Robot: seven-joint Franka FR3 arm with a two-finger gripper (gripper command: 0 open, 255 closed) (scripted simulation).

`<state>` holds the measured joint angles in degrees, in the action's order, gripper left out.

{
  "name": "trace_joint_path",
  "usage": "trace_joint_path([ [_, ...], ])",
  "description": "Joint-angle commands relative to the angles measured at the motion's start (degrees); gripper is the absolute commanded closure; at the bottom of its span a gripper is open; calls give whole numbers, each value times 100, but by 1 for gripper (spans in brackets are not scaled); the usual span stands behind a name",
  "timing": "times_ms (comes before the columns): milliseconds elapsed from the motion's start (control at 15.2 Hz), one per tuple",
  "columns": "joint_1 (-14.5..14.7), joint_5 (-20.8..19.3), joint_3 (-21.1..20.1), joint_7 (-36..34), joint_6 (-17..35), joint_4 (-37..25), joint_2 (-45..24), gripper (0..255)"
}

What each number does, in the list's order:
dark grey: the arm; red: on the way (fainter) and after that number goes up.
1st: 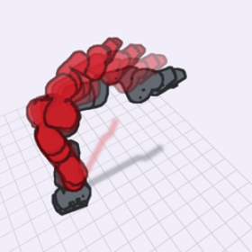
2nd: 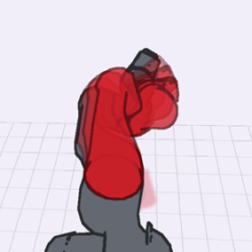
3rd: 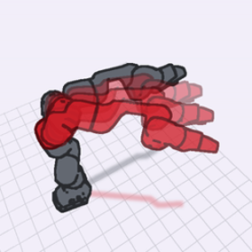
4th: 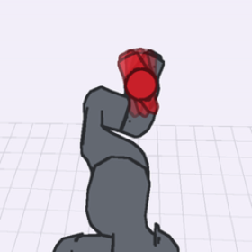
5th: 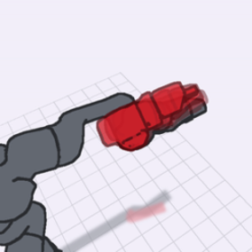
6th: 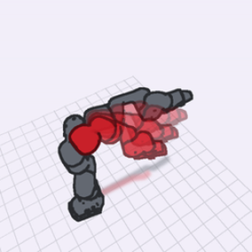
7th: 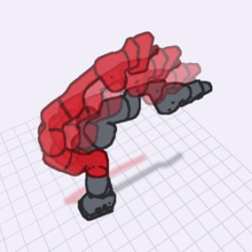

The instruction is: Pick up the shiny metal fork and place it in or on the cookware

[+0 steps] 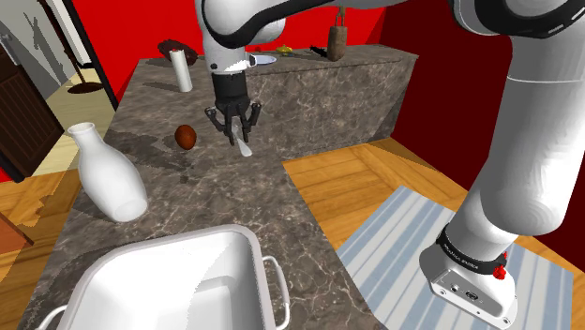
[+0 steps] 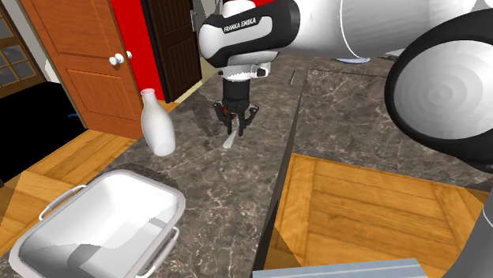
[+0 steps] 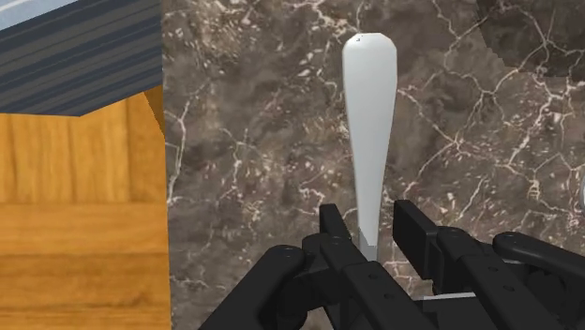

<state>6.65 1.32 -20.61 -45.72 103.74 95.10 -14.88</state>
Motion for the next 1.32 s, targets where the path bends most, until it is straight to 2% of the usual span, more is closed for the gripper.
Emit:
trace_joint_path([
  [0, 2, 5, -4, -9, -149, -133, 17, 255],
  [528, 12, 16, -17, -46, -717, -664, 58, 255],
  [1254, 722, 229, -560, -1262, -262, 166, 587, 255],
])
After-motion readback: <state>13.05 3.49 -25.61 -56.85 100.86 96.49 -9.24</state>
